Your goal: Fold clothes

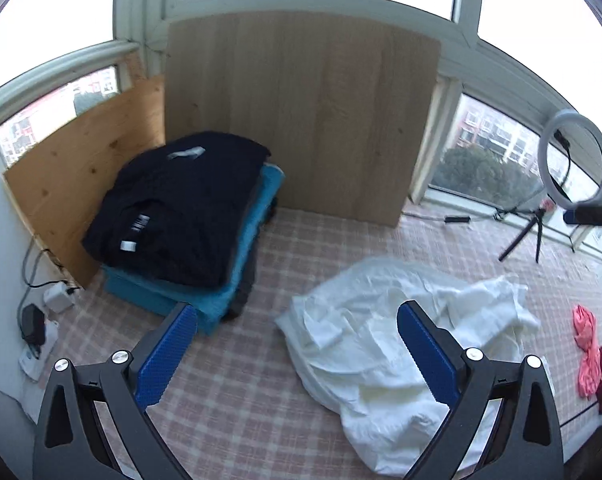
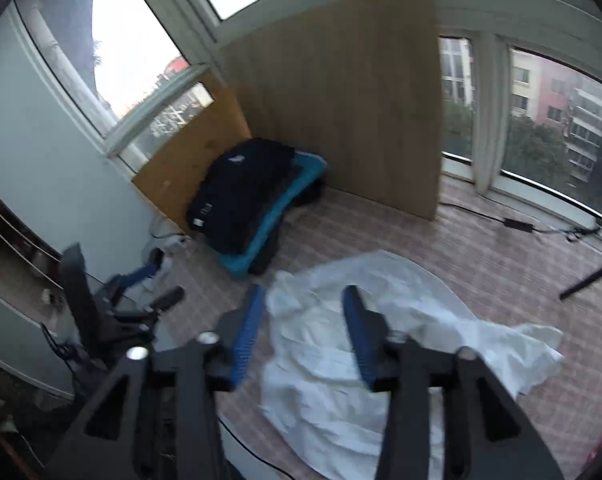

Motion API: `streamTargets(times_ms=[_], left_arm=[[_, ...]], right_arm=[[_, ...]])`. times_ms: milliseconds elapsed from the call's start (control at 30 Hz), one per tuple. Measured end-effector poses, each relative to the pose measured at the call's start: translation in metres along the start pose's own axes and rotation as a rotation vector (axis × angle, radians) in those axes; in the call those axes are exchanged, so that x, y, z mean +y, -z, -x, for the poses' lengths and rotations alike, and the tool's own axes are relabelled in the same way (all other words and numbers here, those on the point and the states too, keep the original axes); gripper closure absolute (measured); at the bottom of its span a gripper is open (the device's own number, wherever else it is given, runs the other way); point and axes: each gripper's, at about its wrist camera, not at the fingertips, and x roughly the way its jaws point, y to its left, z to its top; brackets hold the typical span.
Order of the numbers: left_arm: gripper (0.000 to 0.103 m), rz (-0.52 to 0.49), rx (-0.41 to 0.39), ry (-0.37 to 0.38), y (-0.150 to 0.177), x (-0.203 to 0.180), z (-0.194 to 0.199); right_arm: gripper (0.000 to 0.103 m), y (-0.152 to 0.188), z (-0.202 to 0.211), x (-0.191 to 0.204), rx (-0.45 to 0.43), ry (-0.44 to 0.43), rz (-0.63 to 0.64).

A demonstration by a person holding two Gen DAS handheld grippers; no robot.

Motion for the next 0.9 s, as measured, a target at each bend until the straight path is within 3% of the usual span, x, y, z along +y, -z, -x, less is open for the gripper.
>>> streamTargets(times_ms=[133,233,300,400,500,600,700,733,833,900], left_arm=[[0.002,-0.039,0.061,0.045,0.006,-0.028,-0.026],[0.002,-0.071,0.101,0.060,0.012,-0.043,-0.034],[0.002,-0.091,0.097,0.039,0.012,-0.046,-0.031],[0.002,-0.084,0.077,-0.001,0.009,-0.035,-0.022],[0.002,-0.042,0.053,-0.058,0.007,-0.014,-0.014],[0.002,0.003,0.041,-0.086,0.010,0.007,-0.008],[0.002,0.043,0.045,-0.098,0.018,0.024,-0.006],[0.002,0.056,0.049,-0.100,0.021,0.030,-0.006],[0.002,0.093,0.059,-0.096,0.031,0.042,-0.008],[0.002,0.111,0.063,-0.092,0.034,0.046,-0.012]], right_arm=[[0.044,0.071,-0.030,-0.076,0.101,0.216,-0.101],[0.044,0.120,-0.059,-0.127,0.153,0.247,-0.232],[0.044,0.135,-0.070,-0.141,0.150,0.242,-0.268],[0.044,0.122,-0.089,-0.122,0.112,0.167,-0.148],[0.044,0.097,-0.113,-0.070,0.216,0.060,0.035],[0.044,0.090,-0.141,-0.041,0.339,0.056,0.001],[0.044,0.096,-0.153,-0.013,0.355,0.113,0.080],[0.044,0.099,-0.156,-0.007,0.363,0.115,0.076],[0.044,0.117,-0.158,-0.017,0.399,-0.012,-0.181],[0.044,0.128,-0.164,-0.027,0.377,0.041,-0.282]])
